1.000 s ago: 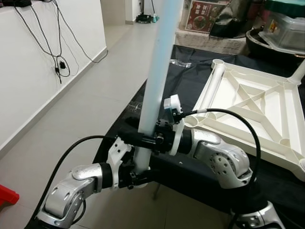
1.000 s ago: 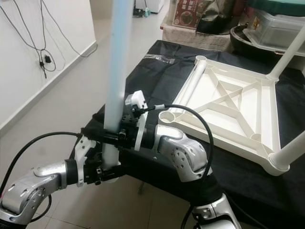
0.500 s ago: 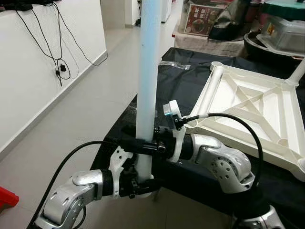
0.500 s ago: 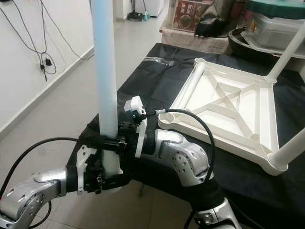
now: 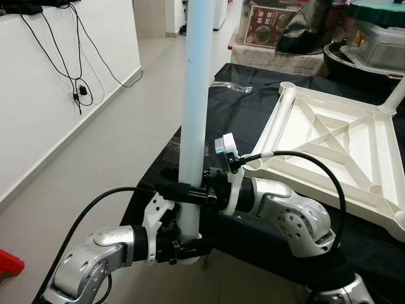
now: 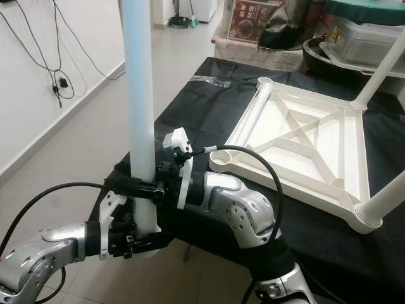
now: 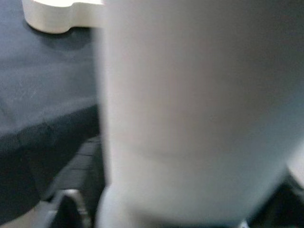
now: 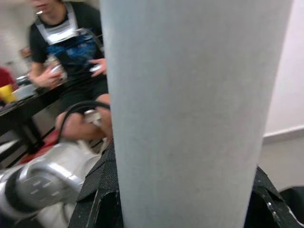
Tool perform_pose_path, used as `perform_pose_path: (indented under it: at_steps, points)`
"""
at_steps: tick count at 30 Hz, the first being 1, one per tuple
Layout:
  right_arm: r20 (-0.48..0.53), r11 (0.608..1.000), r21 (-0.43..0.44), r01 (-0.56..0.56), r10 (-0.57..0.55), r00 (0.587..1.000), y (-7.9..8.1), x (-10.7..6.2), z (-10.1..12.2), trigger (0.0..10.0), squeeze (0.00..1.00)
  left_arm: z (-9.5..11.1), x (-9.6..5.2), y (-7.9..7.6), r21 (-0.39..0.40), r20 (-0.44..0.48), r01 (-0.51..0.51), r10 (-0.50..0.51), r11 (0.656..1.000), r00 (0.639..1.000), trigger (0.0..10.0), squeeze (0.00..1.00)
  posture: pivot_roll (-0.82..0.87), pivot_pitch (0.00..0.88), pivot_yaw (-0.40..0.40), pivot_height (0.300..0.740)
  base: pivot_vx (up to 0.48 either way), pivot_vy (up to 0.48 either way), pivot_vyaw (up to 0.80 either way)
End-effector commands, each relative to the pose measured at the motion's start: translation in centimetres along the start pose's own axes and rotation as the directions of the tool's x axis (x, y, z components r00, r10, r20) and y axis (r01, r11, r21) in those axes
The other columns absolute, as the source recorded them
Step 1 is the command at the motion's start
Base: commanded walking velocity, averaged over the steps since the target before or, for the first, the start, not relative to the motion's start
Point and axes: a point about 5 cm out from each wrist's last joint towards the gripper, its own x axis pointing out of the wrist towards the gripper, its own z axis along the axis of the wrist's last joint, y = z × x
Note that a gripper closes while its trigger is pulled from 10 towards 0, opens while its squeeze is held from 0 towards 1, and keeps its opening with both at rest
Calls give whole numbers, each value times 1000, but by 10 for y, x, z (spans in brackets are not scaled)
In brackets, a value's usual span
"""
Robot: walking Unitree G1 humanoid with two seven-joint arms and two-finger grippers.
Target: Building children table
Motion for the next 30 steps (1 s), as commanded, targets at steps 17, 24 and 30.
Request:
perform_pose_path:
  at_steps: [17, 24, 30]
  points:
    - [-19, 998, -57, -5, 4, 1000, 4, 2, 5, 10000, 0, -7, -2, -9, 25, -44, 33, -31, 999, 999, 10000, 678, 109, 84, -36, 740, 0, 0, 0]
    - [-5, 998, -56, 7, -7, 1000, 2, 4, 7, 10000, 0, -10, 0, -9, 40, -54, 30, -27, 999, 998, 10000, 0, 107, 87, -38, 740, 0, 0, 0]
    - [29, 996, -60, 66, -65, 998, -4, 5, 11, 10000, 0, -11, 0, -9, 56, -62, 23, -19, 998, 998, 10000, 0, 108, 88, -39, 740, 0, 0, 0]
